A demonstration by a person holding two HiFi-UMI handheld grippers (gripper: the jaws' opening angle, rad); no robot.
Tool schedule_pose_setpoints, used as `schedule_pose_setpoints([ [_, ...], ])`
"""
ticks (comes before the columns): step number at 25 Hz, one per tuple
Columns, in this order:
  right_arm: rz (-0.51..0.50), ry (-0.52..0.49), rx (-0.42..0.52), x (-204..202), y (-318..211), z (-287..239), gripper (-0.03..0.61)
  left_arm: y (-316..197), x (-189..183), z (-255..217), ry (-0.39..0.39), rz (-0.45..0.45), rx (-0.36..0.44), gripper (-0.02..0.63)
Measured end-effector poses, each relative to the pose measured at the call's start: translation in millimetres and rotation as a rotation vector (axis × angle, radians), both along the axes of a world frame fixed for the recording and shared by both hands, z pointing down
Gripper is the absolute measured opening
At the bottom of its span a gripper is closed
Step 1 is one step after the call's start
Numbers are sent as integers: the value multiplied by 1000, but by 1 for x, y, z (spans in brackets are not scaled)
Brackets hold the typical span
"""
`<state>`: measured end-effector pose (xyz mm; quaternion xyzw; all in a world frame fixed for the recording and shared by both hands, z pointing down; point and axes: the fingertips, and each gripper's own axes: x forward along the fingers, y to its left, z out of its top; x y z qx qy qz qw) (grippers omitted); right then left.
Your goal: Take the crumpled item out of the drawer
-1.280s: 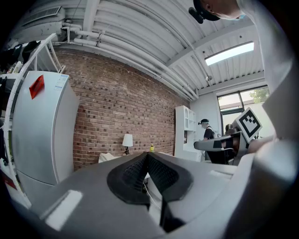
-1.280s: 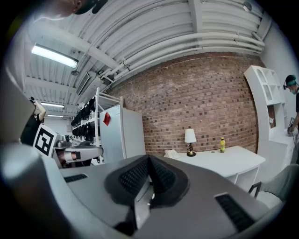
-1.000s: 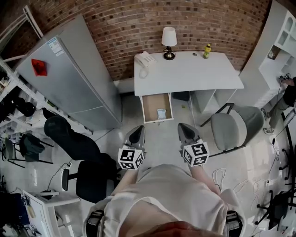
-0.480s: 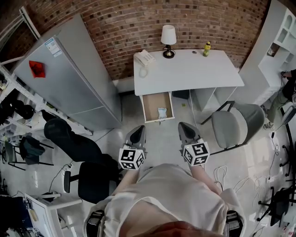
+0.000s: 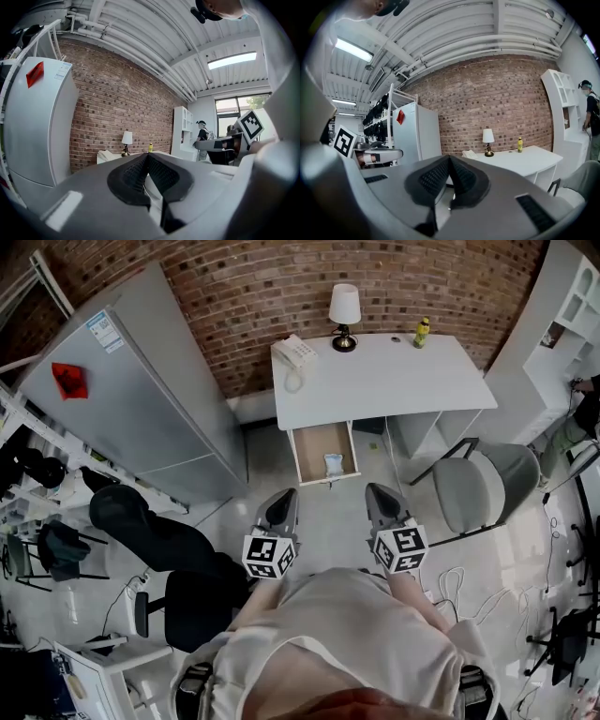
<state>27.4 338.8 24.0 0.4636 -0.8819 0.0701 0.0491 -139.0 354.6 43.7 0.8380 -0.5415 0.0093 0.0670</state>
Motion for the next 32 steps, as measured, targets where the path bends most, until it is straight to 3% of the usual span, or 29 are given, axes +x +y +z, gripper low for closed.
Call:
schedule_pose_setpoints([
  [8, 48, 12, -21, -15, -12, 9, 8, -18, -21, 11, 3, 35, -20, 8],
  [15, 32, 18, -47, -5, -58, 24, 8, -57, -13, 24, 0, 18, -50, 8],
  [20, -19, 7, -48, 12, -119, 29, 8, -109, 6, 29, -16, -26, -64, 8],
  [27, -168, -12, -51, 27, -205, 27, 8, -189, 41, 21, -13, -105, -69, 8],
  [32, -249, -11, -39, 30, -243, 24, 8, -234, 59, 19, -14, -153, -75, 8],
])
